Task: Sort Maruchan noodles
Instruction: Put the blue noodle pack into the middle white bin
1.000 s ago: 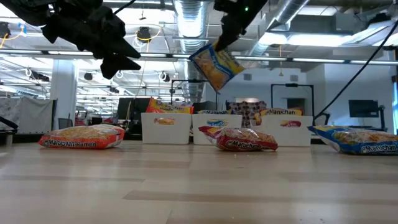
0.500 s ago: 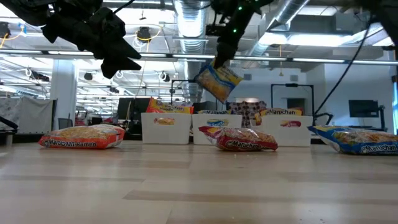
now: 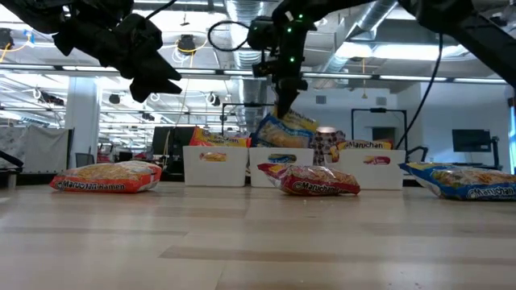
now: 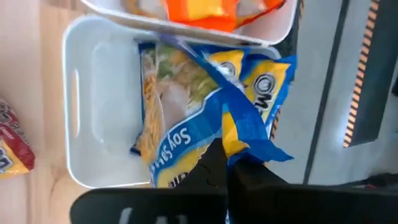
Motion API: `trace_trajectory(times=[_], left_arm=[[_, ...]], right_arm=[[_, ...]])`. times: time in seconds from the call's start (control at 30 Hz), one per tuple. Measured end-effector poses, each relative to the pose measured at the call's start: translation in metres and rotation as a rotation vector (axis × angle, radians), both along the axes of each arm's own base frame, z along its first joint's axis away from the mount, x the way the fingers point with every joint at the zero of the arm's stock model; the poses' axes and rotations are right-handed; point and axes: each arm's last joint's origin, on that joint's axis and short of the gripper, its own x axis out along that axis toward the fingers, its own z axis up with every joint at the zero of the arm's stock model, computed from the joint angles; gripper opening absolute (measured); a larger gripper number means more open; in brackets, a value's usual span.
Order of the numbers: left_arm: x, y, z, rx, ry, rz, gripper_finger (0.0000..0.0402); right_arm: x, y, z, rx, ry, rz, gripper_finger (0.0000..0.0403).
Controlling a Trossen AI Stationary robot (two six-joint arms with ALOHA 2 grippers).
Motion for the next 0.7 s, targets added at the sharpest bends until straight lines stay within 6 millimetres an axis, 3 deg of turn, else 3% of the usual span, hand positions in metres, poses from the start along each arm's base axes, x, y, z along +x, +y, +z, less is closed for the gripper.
trace_trajectory(times=[0.37, 0.7], left_arm=[[0.000, 0.000, -0.002, 0.004, 0.018, -0.005, 0.0178], [-0.001, -0.001, -0.003, -0.003, 0.029, -0.005, 0.0178]], right_arm=[[0.016, 0.003, -0.048, 0.051, 0.150, 0.020, 0.0006], [0.031, 0.008, -0.055, 0.019, 0.090, 0.052, 0.0027]])
